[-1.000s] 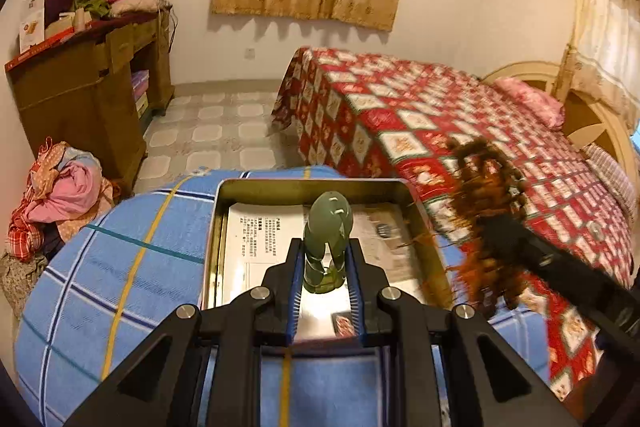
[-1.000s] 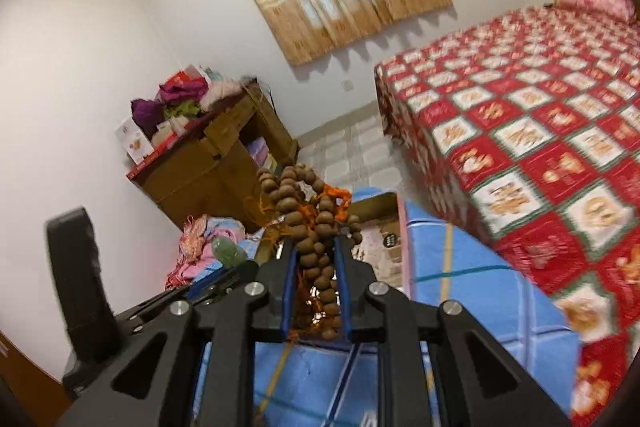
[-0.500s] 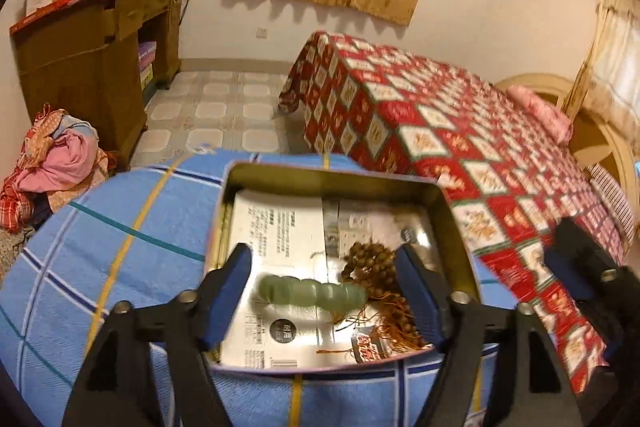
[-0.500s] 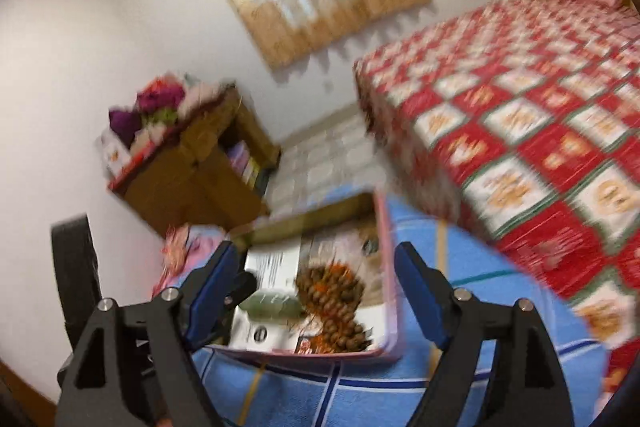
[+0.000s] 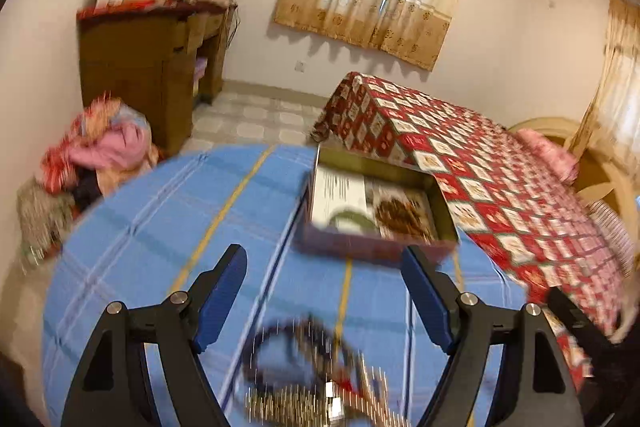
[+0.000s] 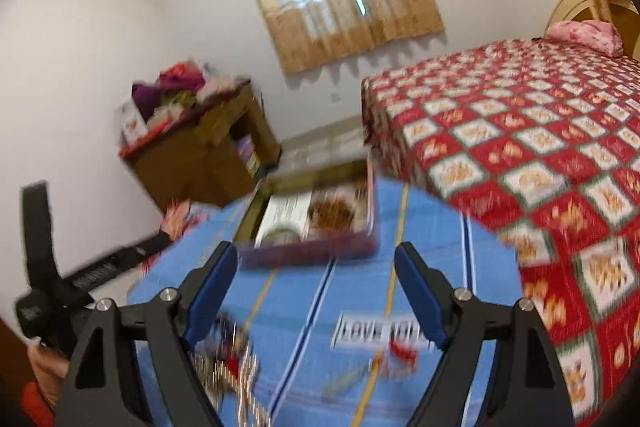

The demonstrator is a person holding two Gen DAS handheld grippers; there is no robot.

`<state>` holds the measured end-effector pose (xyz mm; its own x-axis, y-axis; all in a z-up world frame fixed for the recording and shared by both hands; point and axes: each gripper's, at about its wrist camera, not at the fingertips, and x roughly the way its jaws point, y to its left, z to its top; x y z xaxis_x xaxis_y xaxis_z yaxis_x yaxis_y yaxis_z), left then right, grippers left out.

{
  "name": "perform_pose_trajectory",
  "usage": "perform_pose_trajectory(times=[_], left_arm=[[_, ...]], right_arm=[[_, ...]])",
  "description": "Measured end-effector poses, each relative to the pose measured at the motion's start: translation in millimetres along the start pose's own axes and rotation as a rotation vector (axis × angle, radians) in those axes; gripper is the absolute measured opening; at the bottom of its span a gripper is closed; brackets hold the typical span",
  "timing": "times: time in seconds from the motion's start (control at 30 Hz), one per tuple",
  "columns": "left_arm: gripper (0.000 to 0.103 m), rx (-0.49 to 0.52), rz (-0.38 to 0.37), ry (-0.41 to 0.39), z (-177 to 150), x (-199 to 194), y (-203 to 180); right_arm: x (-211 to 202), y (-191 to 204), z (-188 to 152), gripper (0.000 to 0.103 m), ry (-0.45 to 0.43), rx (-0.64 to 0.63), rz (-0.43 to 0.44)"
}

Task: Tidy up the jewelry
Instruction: 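Grasp the pearl necklace with the right tool and lift it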

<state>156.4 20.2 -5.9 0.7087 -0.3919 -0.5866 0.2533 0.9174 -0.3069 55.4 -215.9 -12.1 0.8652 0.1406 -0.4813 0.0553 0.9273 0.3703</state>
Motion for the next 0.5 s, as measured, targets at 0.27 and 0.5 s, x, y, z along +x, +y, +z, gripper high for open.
perform_pose_trajectory(times=[0.27, 0.5], left_arm=[[0.079, 0.010, 0.184, 0.045, -68.5, -33.9, 26.7], [0.079, 0.010, 0.222, 0.094, -99.4, -37.2, 40.3]], right_arm=[[-4.3, 20.5, -59.3, 0.084, 0.141, -0.071, 0.024], [13.8, 28.6, -84.5, 0.066, 0.267, -0.131, 0.053]])
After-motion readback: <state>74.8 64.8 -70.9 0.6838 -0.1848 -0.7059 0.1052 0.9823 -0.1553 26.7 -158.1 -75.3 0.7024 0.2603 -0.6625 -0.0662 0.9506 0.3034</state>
